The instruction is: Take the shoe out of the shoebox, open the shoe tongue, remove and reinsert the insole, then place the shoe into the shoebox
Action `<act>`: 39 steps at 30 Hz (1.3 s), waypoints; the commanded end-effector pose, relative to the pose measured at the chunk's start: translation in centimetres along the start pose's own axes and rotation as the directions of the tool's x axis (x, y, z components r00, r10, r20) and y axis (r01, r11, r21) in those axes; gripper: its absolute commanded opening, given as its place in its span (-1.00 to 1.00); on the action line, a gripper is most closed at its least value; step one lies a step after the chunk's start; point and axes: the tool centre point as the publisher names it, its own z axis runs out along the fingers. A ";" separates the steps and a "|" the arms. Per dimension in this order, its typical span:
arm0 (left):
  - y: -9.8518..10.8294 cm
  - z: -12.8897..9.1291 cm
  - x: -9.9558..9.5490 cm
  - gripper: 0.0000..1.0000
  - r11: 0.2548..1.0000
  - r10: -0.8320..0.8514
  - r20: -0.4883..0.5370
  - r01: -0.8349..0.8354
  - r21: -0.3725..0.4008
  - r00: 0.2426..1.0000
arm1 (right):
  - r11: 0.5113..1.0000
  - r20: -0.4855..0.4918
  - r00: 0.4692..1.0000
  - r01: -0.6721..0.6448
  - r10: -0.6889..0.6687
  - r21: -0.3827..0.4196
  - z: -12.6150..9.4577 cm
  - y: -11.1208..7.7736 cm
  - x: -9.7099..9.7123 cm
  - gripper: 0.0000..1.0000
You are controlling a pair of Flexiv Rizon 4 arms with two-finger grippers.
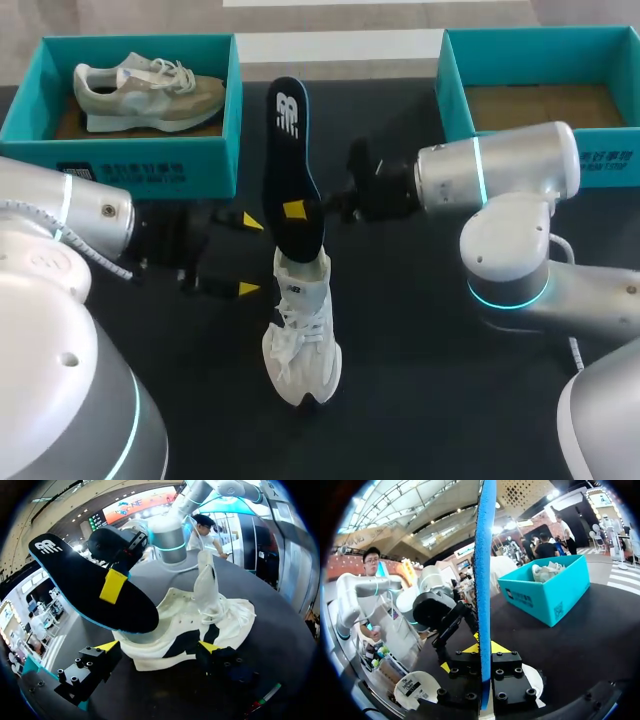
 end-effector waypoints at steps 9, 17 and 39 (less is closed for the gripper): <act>0.1 1.7 0.0 1.00 1.000 -0.003 -0.017 0.003 -0.024 1.000 | 0.999 -0.028 0.999 -0.029 0.028 -0.029 0.6 -1.9 0.1 -1.00; 0.2 1.8 0.2 1.00 0.998 -0.026 -0.002 0.025 -0.066 1.000 | 0.998 -0.047 0.997 -0.058 0.057 -0.019 0.8 -3.7 0.1 -1.00; 0.2 1.8 0.2 1.00 0.998 -0.026 -0.002 0.025 -0.066 1.000 | 0.982 -0.086 0.980 -0.174 0.180 0.078 1.0 -8.7 1.4 -1.00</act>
